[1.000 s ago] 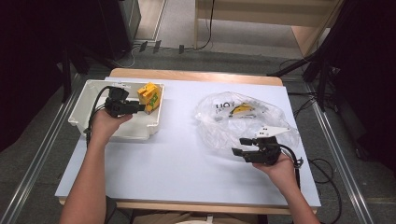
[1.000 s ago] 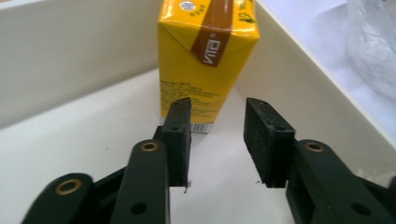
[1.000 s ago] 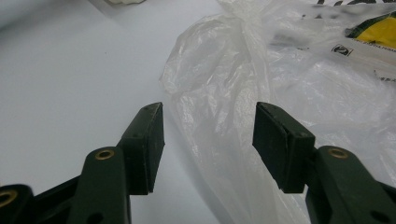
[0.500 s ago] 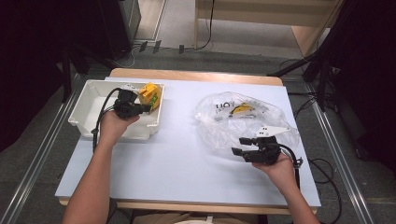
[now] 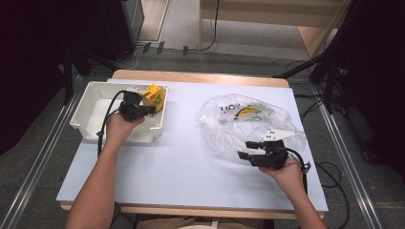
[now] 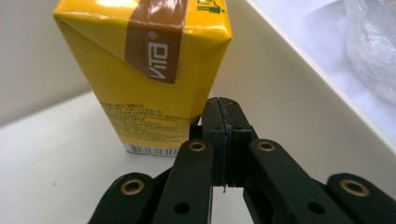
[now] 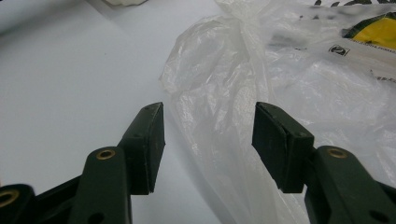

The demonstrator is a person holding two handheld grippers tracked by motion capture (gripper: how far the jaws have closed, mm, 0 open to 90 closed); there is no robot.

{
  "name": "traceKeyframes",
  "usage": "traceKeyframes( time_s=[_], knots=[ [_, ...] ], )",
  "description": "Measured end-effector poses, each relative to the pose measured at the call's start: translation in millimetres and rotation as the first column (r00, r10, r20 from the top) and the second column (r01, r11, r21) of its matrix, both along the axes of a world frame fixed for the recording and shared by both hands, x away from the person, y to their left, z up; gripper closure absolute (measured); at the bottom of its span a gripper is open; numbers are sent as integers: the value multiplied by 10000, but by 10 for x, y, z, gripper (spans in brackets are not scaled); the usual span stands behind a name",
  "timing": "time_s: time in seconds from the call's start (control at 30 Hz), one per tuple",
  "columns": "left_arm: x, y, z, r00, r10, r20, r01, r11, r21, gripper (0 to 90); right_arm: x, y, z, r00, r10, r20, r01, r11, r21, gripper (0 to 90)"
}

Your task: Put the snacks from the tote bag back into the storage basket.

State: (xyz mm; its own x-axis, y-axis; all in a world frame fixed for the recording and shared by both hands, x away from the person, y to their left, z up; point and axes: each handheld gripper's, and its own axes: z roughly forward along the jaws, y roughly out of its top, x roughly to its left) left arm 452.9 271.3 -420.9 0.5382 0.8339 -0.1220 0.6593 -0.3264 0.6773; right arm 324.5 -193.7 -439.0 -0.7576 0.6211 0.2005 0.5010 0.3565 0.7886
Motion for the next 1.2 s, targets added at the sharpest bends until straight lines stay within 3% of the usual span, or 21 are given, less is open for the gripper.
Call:
traceKeyframes(
  time_s=[0.5,1.2],
  knots=[
    [32,56,-36,9997,242,-11,-242,9997,10,899,-7,-3,-4,10000,-22,-9,22,10000,-35,454],
    [102,207,-60,9950,988,-128,-989,9950,-120,893,-9,1,-2,10000,41,6,-41,10000,-42,460]
  ],
)
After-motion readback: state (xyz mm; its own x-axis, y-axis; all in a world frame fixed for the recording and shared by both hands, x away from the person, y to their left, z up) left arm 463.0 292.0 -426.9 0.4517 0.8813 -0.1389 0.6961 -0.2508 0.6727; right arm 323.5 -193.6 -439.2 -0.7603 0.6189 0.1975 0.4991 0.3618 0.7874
